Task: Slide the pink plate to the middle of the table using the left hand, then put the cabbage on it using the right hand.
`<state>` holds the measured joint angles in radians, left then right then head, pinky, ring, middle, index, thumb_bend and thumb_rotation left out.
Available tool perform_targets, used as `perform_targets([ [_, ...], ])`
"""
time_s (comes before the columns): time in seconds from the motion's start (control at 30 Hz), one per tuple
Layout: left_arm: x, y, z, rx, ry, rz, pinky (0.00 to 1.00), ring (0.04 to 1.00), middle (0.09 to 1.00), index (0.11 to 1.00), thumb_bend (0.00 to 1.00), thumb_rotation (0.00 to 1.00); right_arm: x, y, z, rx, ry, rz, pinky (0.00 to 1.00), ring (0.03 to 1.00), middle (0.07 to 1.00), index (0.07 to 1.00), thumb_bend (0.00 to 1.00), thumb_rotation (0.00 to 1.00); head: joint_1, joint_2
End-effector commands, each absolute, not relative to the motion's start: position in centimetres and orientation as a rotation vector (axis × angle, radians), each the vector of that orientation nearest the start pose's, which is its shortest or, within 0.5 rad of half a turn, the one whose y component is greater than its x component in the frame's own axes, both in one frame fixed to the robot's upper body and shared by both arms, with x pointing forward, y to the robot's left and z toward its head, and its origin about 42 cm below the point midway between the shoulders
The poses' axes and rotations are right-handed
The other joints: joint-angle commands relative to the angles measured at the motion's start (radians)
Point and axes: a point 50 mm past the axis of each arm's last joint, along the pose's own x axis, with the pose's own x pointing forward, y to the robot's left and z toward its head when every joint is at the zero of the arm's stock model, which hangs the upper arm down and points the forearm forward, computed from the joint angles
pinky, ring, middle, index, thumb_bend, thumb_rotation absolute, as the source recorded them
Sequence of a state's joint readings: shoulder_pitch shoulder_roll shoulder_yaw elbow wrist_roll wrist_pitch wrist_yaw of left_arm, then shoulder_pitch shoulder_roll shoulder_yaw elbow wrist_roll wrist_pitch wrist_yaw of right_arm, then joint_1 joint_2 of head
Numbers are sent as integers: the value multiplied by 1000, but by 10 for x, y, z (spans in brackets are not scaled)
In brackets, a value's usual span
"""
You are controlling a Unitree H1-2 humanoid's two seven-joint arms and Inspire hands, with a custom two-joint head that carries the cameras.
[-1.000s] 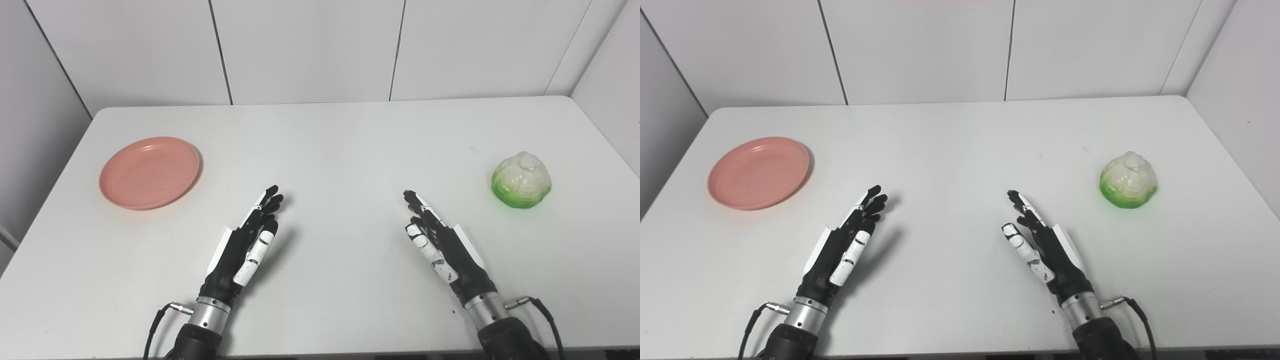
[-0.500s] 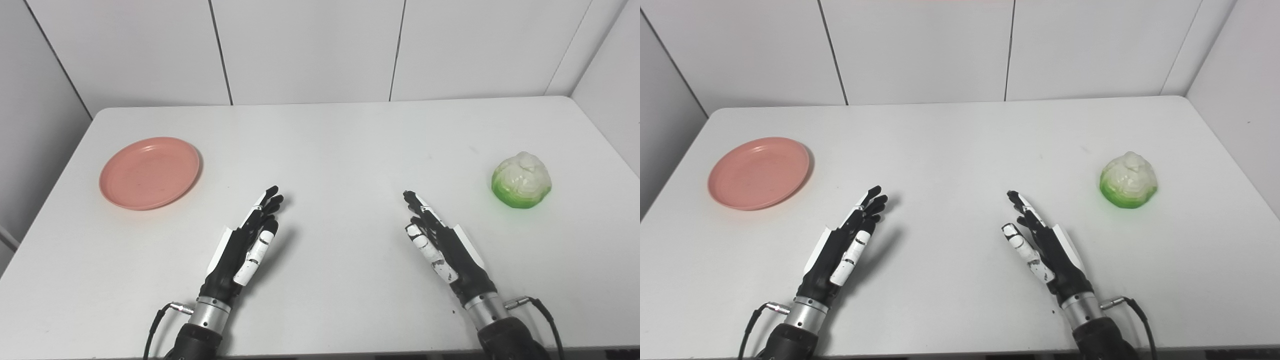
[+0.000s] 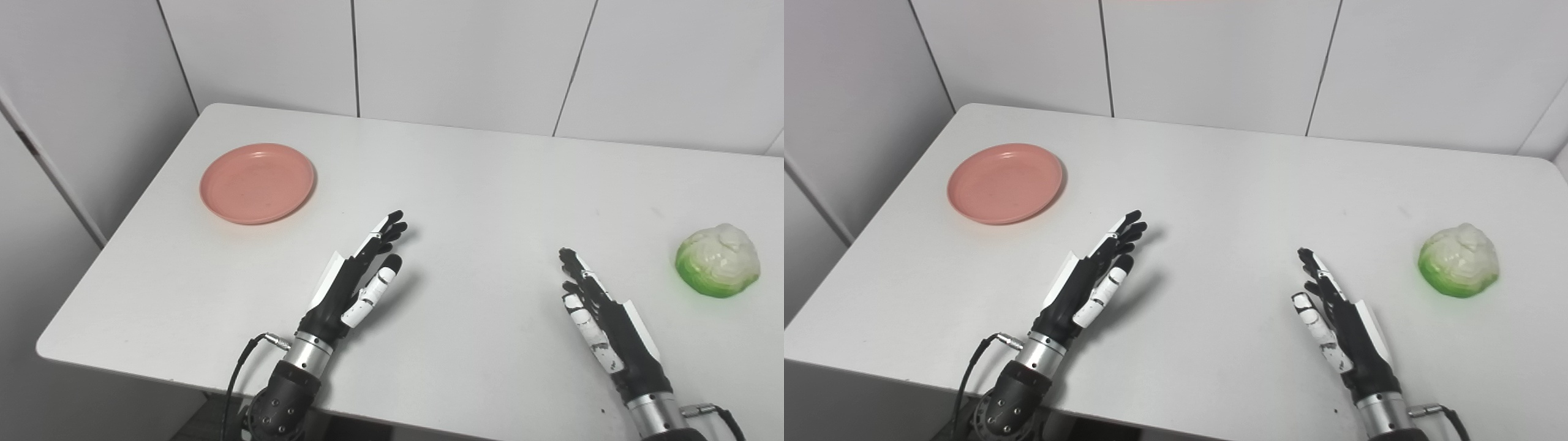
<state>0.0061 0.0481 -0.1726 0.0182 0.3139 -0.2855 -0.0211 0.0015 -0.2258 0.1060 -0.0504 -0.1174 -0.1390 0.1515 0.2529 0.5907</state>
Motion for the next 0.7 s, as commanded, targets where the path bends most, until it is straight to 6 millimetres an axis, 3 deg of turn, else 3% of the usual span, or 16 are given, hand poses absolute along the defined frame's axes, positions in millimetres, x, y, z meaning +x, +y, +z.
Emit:
perform_targets([
  [0.0,268,159,72,329,-175,-260,892,915,914,920,456,1000,280,-252,110,-347,-167,278,918,953,950,933,371,1000,6,-5],
  [0.17,270,150,68,321,-187,-257,886,912,909,911,423,1000,281,-259,109,-352,-181,284,916,952,950,934,350,1000,63,-30],
  [0.67,268,150,66,323,-190,-255,888,914,911,912,415,1000,279,-254,108,-330,-188,285,924,956,952,933,302,1000,48,-46],
])
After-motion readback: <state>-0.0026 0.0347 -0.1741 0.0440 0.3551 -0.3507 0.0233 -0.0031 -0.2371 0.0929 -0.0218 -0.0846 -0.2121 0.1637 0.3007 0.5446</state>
